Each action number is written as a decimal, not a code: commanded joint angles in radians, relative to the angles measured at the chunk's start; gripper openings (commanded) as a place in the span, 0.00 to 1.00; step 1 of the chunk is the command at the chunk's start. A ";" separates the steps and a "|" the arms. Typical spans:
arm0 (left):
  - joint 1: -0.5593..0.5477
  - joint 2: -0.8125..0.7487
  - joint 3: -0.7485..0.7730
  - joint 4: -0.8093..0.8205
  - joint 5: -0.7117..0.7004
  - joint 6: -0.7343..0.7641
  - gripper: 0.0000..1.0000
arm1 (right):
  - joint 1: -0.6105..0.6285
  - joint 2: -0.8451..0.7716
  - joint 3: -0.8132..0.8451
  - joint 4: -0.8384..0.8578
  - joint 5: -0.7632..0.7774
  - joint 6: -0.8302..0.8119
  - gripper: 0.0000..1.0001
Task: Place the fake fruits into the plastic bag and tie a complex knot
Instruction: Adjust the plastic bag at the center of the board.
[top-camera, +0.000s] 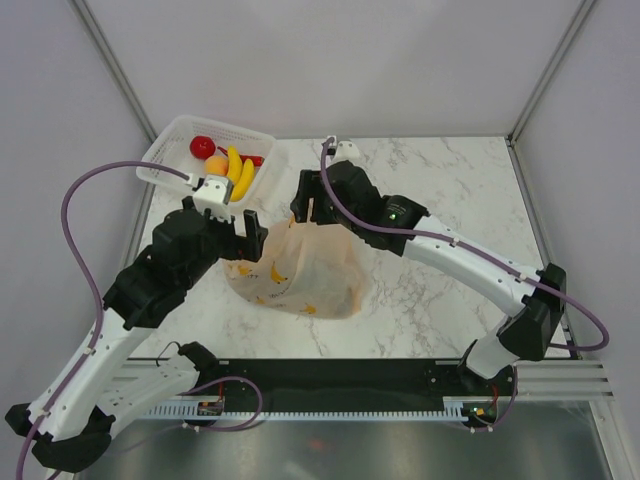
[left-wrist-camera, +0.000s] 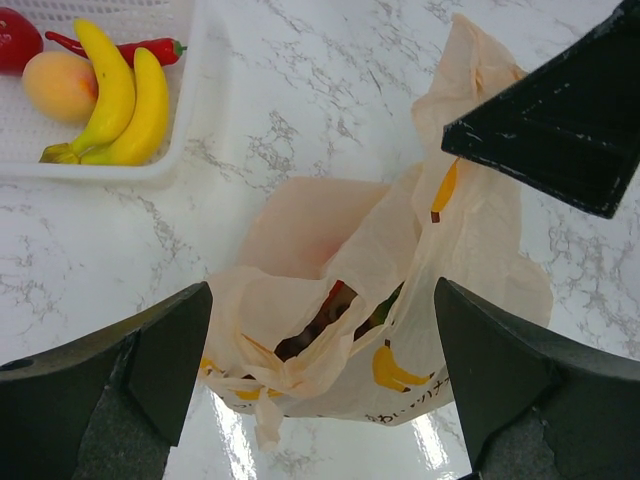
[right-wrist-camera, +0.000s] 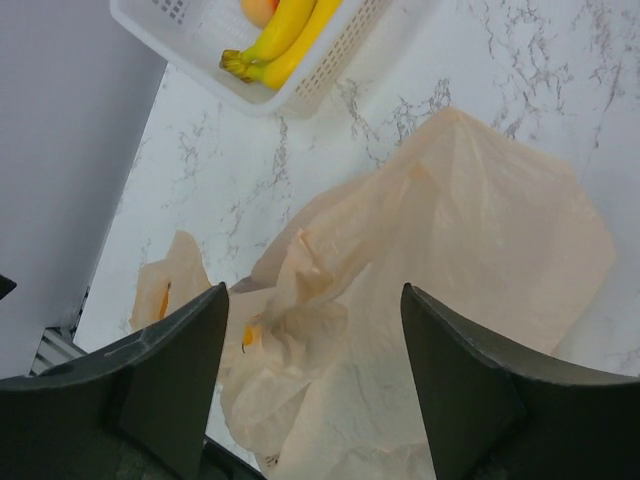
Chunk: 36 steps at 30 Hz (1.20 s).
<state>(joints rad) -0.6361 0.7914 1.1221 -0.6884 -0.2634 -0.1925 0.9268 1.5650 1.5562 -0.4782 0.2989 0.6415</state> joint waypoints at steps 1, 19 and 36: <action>0.003 0.000 -0.007 -0.011 -0.025 0.047 1.00 | 0.004 0.035 0.062 0.053 0.063 0.030 0.72; 0.003 0.095 -0.025 -0.071 0.259 0.191 0.90 | -0.158 -0.226 -0.211 0.061 -0.072 -0.054 0.00; 0.003 0.046 -0.107 0.056 0.174 0.559 0.88 | -0.160 -0.266 -0.262 0.096 -0.119 -0.068 0.00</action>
<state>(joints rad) -0.6361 0.8452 1.0283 -0.6605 -0.0746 0.2348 0.7681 1.3396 1.2961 -0.4175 0.1871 0.5934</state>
